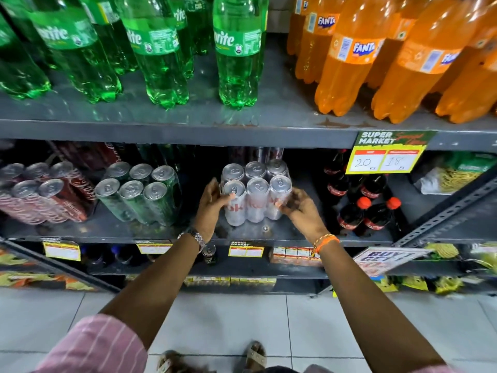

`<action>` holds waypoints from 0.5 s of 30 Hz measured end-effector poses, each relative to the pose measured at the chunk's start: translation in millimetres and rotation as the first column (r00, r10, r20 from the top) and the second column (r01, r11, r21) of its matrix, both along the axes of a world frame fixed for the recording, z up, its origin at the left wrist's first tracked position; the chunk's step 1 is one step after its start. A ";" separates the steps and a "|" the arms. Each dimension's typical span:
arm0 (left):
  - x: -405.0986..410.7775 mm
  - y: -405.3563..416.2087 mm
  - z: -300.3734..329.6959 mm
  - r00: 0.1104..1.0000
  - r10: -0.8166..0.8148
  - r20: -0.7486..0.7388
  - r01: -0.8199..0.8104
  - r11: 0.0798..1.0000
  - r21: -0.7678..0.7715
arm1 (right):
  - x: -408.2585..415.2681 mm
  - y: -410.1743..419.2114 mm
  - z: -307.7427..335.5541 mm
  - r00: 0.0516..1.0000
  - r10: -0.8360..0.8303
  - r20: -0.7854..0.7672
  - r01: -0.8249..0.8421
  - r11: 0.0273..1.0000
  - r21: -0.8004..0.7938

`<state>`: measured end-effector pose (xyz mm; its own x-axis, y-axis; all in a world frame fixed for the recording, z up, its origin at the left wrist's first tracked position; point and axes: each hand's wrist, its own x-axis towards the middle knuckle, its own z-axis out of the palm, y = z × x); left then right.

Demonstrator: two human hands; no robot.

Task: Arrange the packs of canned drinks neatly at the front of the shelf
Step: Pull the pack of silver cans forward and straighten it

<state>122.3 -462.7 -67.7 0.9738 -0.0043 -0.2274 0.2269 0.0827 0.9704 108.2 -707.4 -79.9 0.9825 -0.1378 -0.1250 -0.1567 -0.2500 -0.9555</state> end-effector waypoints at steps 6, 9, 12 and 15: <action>-20.2 -13.2 -24.7 0.993 -0.041 0.107 -0.002 0.928 0.374 | -2.0 12.2 6.1 1.000 0.014 -0.013 -0.016 0.970 -0.241; -15.8 -12.7 -22.9 0.993 -0.015 0.120 -0.038 0.904 0.425 | -2.7 15.4 7.2 1.000 -0.002 -0.006 0.000 0.963 -0.268; -15.9 -4.7 -26.5 0.987 -0.063 0.145 -0.010 0.891 0.454 | -10.1 18.3 8.0 1.000 -0.015 0.023 0.022 0.956 -0.293; -18.6 1.0 -27.2 0.983 -0.090 0.158 0.005 0.881 0.473 | -19.2 19.0 5.7 0.999 -0.006 0.040 0.018 0.948 -0.319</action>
<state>103.7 -461.7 -94.9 0.9989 0.0136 -0.0453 0.0469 -0.3978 0.9163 89.0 -688.4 -74.3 0.9837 -0.1760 -0.0356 -0.1269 -0.5409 -0.8314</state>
